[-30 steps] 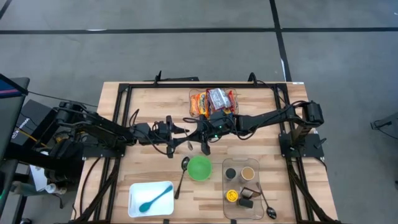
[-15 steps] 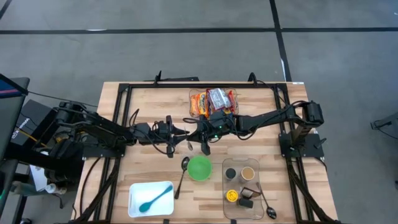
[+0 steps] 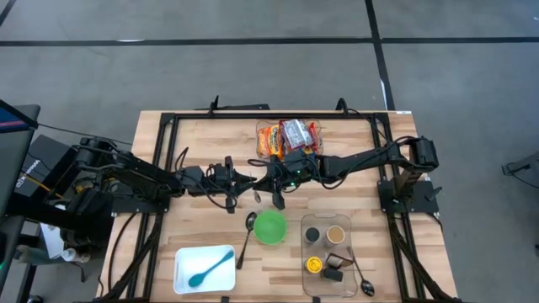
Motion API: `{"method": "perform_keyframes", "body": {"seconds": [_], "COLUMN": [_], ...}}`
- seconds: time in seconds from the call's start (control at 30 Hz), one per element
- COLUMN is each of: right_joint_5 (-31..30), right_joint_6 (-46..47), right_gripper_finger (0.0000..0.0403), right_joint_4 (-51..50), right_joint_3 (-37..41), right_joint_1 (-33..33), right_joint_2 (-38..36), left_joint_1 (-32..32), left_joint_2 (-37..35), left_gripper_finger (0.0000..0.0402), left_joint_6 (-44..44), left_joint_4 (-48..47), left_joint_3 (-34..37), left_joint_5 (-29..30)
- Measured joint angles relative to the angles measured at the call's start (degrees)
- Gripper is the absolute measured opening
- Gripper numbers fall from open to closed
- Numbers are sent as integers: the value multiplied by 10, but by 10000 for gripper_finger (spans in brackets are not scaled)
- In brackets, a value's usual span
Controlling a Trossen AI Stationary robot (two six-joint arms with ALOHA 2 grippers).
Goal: Pick & Place Food Item
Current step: Put the silver spoon into the white bin
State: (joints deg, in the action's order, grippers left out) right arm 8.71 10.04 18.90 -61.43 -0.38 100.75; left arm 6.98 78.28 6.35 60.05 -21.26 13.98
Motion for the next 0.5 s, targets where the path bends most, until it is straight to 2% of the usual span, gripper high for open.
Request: {"method": "perform_keyframes", "body": {"seconds": [0.13, 0.33, 0.5], "right_joint_5": [0, 0, 0], "right_joint_6": [-1, 0, 0], "right_gripper_finger": [11, 11, 11], "right_joint_4": [0, 0, 0], "right_joint_3": [0, 0, 0], "right_joint_1": [0, 0, 0], "right_joint_2": [0, 0, 0], "left_joint_1": [0, 0, 0], "left_joint_2": [0, 0, 0], "left_gripper_finger": [37, 49, 36], "left_joint_6": [1, -1, 0], "left_joint_4": [0, 0, 0], "left_joint_3": [0, 0, 0], "left_joint_5": [0, 1, 8]}}
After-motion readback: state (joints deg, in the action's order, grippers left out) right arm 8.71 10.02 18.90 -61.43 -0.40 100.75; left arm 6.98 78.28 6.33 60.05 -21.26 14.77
